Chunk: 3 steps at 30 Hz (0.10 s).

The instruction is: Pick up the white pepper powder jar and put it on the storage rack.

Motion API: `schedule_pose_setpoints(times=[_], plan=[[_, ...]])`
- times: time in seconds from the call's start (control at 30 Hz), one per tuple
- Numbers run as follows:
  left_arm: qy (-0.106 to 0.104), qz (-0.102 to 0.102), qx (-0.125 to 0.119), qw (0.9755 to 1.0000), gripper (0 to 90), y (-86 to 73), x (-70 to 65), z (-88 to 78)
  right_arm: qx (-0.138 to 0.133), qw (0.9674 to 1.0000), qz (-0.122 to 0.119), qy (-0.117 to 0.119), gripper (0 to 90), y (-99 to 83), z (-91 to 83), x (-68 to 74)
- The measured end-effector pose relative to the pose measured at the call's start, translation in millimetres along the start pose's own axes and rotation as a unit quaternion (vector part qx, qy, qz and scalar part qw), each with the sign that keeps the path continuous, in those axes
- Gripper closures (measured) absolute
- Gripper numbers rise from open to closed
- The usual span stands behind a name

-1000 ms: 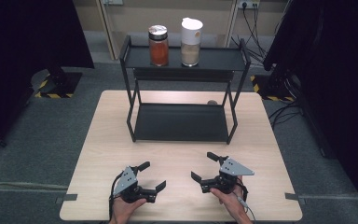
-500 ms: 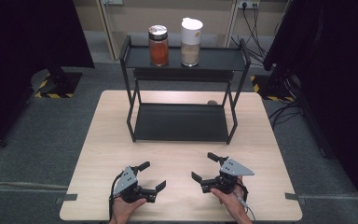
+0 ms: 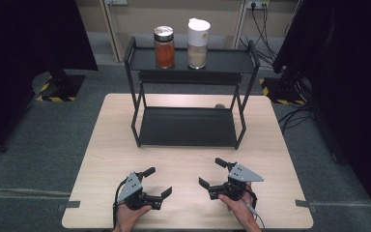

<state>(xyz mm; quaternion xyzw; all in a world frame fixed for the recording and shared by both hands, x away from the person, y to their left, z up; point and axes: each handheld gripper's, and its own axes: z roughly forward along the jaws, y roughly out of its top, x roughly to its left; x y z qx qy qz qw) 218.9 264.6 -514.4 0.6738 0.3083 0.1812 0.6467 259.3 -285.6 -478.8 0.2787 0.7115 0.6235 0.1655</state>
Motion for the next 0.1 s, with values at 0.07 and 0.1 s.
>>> schedule_pose_setpoints(times=[0.07, 0.1], plan=[[0.0, 0.0, 0.0, 1.0, 1.5, 0.1, 0.1, -0.1, 0.0, 1.0, 0.0, 0.0, 0.7, 0.0, 0.1, -0.1], [0.0, 0.0, 0.0, 1.0, 1.5, 0.1, 0.1, -0.1, 0.0, 1.0, 0.001, 0.0, 0.8, -0.1, 0.1, -0.2]])
